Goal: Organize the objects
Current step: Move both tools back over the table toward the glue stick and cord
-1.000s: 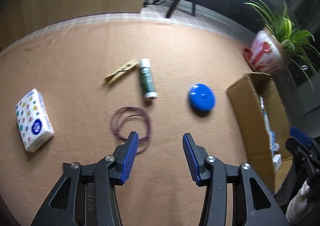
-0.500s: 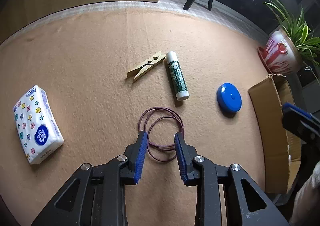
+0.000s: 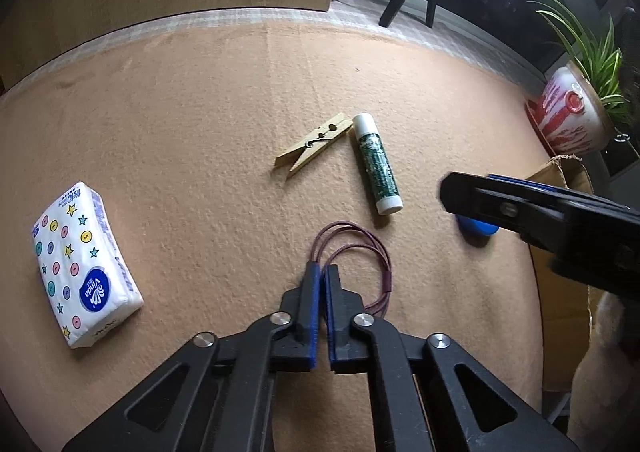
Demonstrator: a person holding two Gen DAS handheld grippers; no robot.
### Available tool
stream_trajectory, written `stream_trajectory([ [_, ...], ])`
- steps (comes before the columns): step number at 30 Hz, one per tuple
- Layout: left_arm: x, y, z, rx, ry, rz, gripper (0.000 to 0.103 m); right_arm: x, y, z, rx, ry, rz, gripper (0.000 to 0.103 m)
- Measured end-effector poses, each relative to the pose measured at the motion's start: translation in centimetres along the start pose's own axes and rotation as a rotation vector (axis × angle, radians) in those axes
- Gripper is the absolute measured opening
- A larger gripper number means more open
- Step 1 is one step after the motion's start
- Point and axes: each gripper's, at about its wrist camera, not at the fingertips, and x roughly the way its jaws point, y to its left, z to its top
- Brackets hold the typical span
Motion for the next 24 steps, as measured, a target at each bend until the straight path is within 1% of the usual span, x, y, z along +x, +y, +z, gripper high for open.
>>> stream_trajectory([
  [3,0.0,0.1,-0.1,-0.001,-0.006,-0.005,0.002,1.2,0.4,0.5,-0.006,0.023,-0.007,0.045],
  [8,-0.1,0.3,-0.3,-0.019,-0.012,-0.018,0.002,2.8,0.9,0.8,-0.019,0.049,-0.019,0.044],
  [12,-0.3,0.0,-0.7,-0.022,-0.013,-0.023,0.002,3.7,1.1,0.9,-0.030,0.063,-0.032,0.043],
  [14,-0.3,0.0,-0.8,-0.025,-0.013,-0.027,0.002,3.9,1.4,1.1,-0.043,0.056,-0.047,0.042],
  [17,-0.3,-0.1,-1.0,-0.027,-0.012,-0.033,0.002,4.1,1.9,1.2,-0.070,0.053,-0.072,0.036],
  [19,-0.3,-0.1,-1.1,-0.029,-0.010,-0.036,0.002,4.2,2.2,1.2,-0.094,0.051,-0.097,0.028],
  [20,-0.3,-0.2,-1.2,-0.030,-0.007,-0.042,0.002,4.1,2.2,1.1,-0.100,0.050,-0.103,0.026],
  [22,-0.3,-0.3,-1.5,-0.030,-0.006,-0.047,0.002,4.1,2.1,1.0,-0.102,0.049,-0.106,0.019],
  [24,-0.4,-0.3,-1.8,-0.028,-0.005,-0.050,0.002,4.0,1.9,0.8,-0.095,0.052,-0.097,0.017],
])
